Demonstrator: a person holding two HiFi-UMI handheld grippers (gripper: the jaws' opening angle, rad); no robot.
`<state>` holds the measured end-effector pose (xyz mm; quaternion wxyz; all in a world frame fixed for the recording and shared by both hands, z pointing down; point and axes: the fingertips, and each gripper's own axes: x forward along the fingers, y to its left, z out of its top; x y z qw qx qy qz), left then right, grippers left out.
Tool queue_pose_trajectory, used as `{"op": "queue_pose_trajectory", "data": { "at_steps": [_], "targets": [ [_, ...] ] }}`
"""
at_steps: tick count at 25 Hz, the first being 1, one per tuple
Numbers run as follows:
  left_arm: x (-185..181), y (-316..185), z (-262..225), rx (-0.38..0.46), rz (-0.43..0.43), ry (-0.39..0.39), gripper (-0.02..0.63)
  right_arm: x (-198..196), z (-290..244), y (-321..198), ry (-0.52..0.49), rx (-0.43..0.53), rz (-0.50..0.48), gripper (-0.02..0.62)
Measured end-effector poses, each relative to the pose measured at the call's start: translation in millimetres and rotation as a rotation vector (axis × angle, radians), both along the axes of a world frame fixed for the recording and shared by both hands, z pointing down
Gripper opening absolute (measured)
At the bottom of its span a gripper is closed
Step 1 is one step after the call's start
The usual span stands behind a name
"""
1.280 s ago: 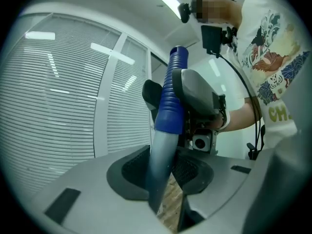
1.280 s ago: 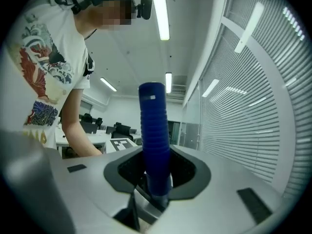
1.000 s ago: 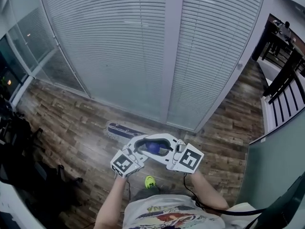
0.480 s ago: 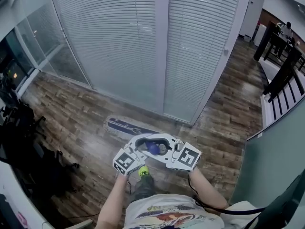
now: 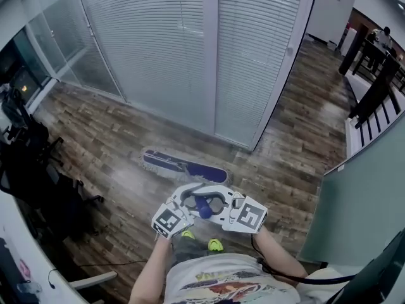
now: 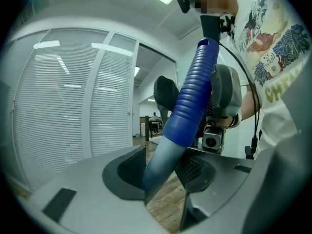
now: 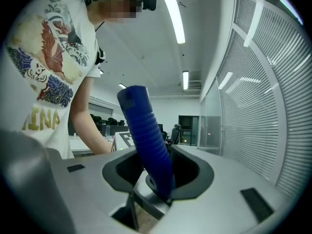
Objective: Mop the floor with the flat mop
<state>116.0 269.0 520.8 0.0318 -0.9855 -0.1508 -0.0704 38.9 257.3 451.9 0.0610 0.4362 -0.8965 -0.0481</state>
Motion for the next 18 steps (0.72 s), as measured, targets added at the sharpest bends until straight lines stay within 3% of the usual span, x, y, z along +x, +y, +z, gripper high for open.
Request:
{"op": "queue_pose_trajectory", "data": {
  "at_steps": [7,18],
  "targets": [
    [-47,61,-3,-0.008,0.019,-0.002,0.144,-47,-2,60,0.009,-0.018,-0.004,0.154],
    [-191,162,6,-0.030,0.047,0.008,0.155,-196,18,161,0.074,-0.119,-0.035,0.167]
  ]
}}
